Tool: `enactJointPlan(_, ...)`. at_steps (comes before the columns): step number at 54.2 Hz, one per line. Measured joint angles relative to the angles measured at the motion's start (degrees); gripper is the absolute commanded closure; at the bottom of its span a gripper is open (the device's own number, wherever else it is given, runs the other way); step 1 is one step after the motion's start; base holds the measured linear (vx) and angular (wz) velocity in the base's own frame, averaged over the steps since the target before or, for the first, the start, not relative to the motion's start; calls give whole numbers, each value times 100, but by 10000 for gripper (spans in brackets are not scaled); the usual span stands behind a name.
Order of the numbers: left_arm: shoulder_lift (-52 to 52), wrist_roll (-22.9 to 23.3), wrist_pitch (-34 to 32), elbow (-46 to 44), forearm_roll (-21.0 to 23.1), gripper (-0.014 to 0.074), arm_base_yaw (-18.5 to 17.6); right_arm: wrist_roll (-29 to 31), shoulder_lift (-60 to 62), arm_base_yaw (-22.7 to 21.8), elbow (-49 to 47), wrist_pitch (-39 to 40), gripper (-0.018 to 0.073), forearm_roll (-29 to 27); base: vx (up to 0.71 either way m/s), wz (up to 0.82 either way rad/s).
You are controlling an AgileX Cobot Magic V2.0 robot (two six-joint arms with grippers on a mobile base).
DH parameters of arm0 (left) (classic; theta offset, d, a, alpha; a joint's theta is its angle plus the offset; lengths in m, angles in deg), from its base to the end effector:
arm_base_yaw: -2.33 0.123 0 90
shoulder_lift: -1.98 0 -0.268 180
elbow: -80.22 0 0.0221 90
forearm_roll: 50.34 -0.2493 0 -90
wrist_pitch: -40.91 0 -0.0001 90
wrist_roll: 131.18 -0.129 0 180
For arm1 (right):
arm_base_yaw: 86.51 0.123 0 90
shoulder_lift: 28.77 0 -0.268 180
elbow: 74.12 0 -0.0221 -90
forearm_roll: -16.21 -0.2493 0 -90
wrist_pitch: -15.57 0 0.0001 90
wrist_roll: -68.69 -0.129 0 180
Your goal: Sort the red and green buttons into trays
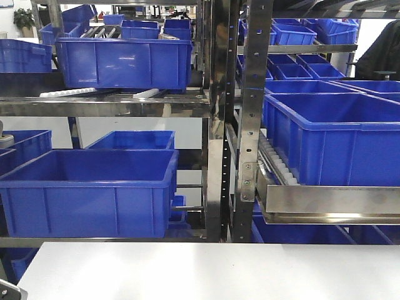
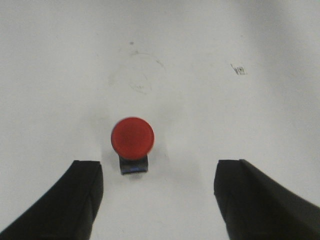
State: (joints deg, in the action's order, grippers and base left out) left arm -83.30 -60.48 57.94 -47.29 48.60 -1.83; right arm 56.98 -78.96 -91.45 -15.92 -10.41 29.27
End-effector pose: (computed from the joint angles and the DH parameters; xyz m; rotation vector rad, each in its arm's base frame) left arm 0.2457 -0.0554 0.1330 0.4276 2.2940 -0.2951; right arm 0.1628 -0.0269 0.1823 0.1486 2.3310 -0.1593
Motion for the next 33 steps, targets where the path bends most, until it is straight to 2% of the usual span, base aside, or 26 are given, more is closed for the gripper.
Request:
enactJointPlan(8,47,0,-44,0,0,596,0,6,-931,0,0,702,-17,-67,0,0)
enactJointPlan(19,47,0,-44,0,-14,596,0,36,-2152,0,-6,1562,-17,197,0,0)
enactJointPlan(33,47,0,-44,0,-14,596,0,36,-2749,0,-24,2047,-17,260,0,0)
